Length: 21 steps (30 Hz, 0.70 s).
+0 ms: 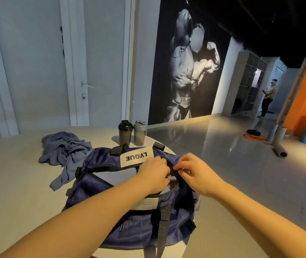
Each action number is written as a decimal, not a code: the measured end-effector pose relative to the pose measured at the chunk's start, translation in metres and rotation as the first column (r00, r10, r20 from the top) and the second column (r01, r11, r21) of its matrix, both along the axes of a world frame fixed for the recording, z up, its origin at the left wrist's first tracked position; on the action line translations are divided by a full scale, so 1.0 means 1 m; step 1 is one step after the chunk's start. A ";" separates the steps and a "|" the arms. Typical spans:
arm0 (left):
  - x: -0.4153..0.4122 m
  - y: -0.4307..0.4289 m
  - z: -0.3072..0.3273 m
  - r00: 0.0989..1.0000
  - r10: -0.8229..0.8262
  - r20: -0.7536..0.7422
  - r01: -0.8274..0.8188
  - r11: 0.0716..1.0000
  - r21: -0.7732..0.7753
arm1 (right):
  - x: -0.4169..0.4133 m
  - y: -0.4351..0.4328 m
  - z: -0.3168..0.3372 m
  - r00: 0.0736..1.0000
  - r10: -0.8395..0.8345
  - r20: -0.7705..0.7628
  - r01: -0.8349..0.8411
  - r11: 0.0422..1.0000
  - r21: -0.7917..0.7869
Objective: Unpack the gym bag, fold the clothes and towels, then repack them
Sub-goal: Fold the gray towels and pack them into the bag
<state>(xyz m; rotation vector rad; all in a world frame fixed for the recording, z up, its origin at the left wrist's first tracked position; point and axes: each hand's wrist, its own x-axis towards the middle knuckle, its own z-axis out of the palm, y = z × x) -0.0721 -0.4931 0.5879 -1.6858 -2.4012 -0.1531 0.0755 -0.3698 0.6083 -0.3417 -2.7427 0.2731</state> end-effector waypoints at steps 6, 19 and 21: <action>-0.013 -0.010 -0.008 0.989 0.067 0.134 -0.031 0.967 -0.252 | -0.041 0.009 0.005 0.973 -0.110 0.201 0.079 0.984 0.157; -0.001 0.017 0.003 0.761 0.074 0.644 -0.011 0.995 -0.101 | -0.039 -0.002 0.009 1.000 -0.001 0.008 0.004 0.930 -0.369; 0.000 0.016 0.005 0.785 -0.009 0.619 0.113 0.985 -0.129 | -0.037 0.002 0.008 1.000 -0.012 0.015 0.017 0.927 -0.374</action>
